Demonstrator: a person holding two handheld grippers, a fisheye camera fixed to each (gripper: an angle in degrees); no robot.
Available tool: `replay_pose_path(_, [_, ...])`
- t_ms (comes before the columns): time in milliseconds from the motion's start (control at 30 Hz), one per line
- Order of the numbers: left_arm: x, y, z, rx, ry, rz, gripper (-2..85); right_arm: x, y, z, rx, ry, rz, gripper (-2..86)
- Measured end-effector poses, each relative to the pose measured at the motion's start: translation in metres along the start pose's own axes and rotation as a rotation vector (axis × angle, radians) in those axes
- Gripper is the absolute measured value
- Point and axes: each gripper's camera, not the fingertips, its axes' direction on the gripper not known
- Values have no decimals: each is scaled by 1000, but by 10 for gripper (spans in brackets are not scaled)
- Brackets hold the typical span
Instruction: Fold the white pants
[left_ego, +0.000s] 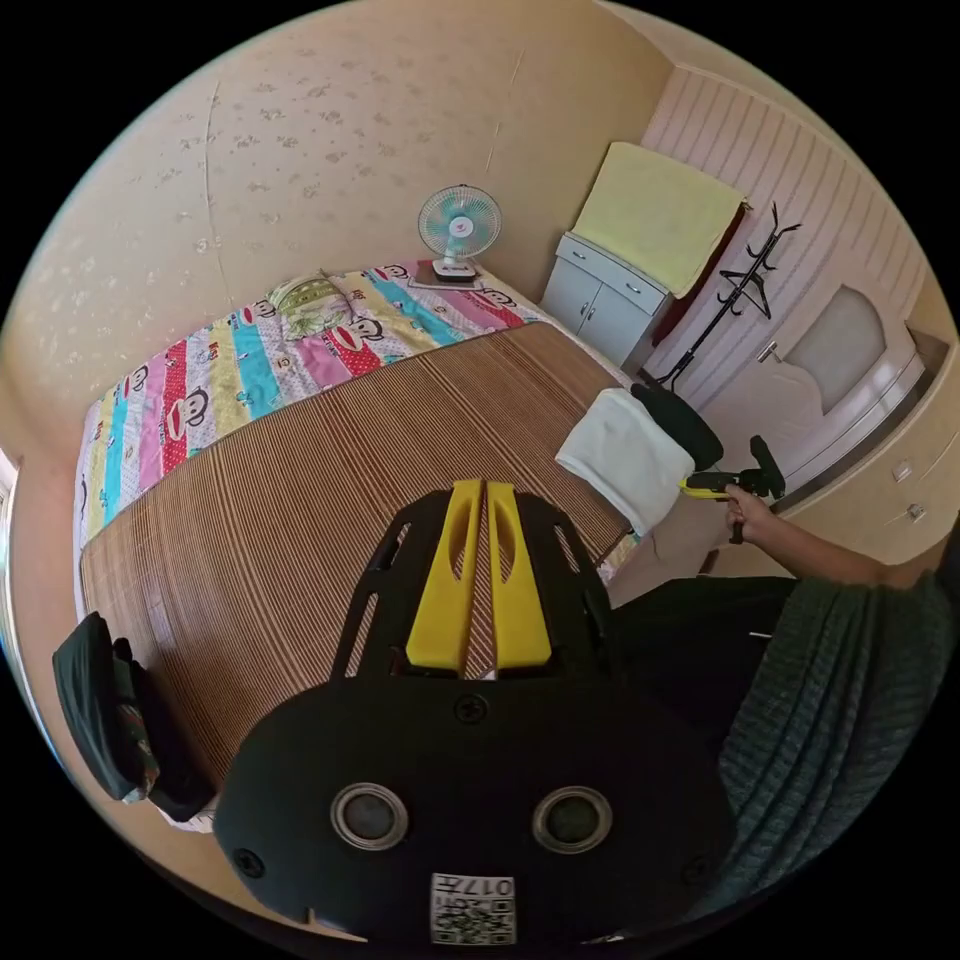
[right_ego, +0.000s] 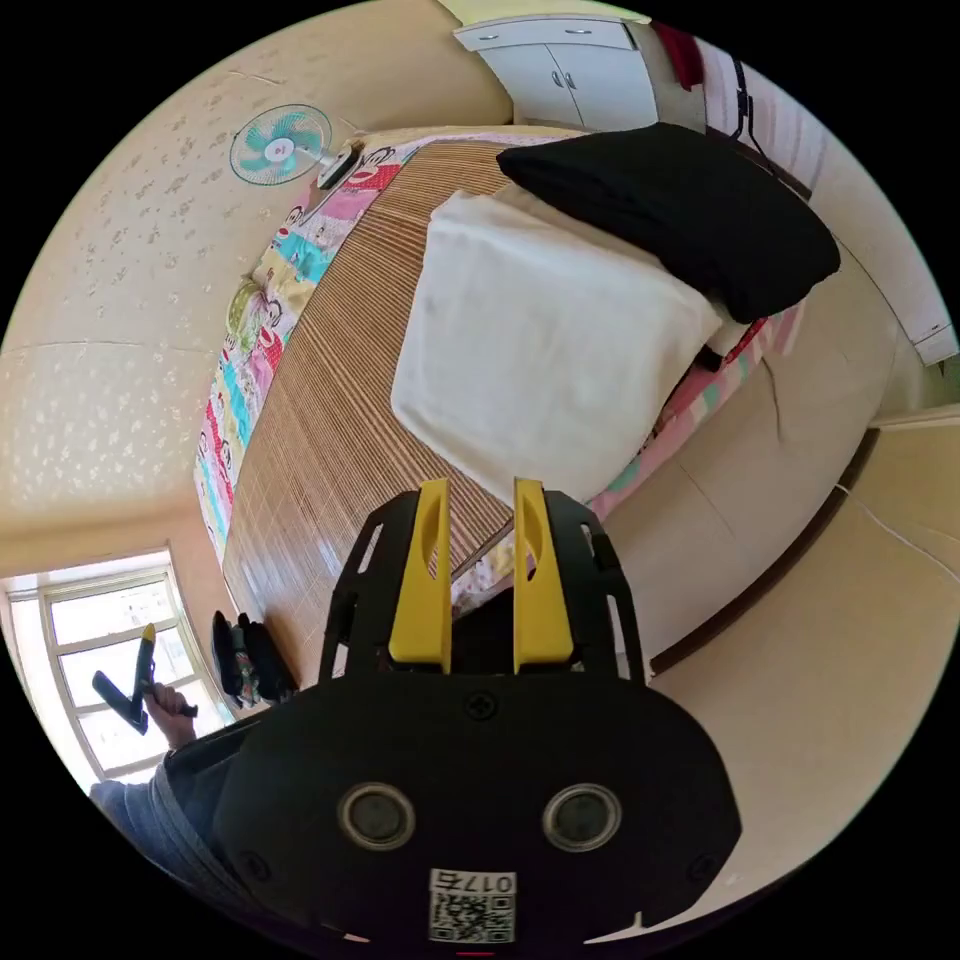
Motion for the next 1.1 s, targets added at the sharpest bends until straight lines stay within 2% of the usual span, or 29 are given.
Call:
replay_pose_path(133, [41,-38,51,-25,12,-21,-5,12,-66,-38,84,179,-64,127])
replay_pose_path(267, [67,-61,78,-37,13,-79,-5,16,-126,-20,-35,223,-155,141])
replay_pose_path(333, [77,-66,89,-50,-16,-105,-5,13,-145,-1,-117,220,-136,122])
replay_pose_path(367, [78,-66,91,-55,-32,-114,-5,0,-152,6,-147,257,-132,66])
replay_pose_path(433, [74,-60,95,-66,-77,-186,-5,-42,-152,1,-119,261,-225,29])
replay_pose_path(500, [65,-51,95,-62,-94,-270,-5,-103,-134,-11,-92,119,-394,21])
replay_pose_path(567, [56,-41,96,-59,-119,-352,-5,-196,-84,-21,-75,-156,-656,18])
replay_pose_path(600, [52,-34,98,-55,-138,-393,-5,-218,-71,-20,-74,-208,-718,18])
replay_pose_path(667, [47,-26,104,-55,-160,-435,-5,-287,-29,8,-212,-343,-930,16])
replay_pose_path(733, [42,-22,114,-82,-165,-476,-5,-315,-15,23,-365,-437,-1063,14])
replay_pose_path(767, [41,-22,115,-83,-164,-482,-5,-321,-13,20,-381,-486,-1085,15])
replay_pose_path(833, [39,-23,117,-68,-181,-483,-5,-309,-25,8,-316,-511,-1018,19])
replay_pose_path(900, [36,-23,121,-61,-203,-491,-4,-279,-50,0,-240,-430,-842,29])
replay_pose_path(1000, [25,-23,136,-78,-174,-525,-2,-198,-83,-21,-72,-259,-496,56])
replay_pose_path(1067, [19,-24,145,-86,-150,-545,0,-121,-93,-46,41,-160,-166,82])
replay_pose_path(1100, [16,-26,150,-87,-140,-545,4,-102,-93,-51,59,-145,-91,88])
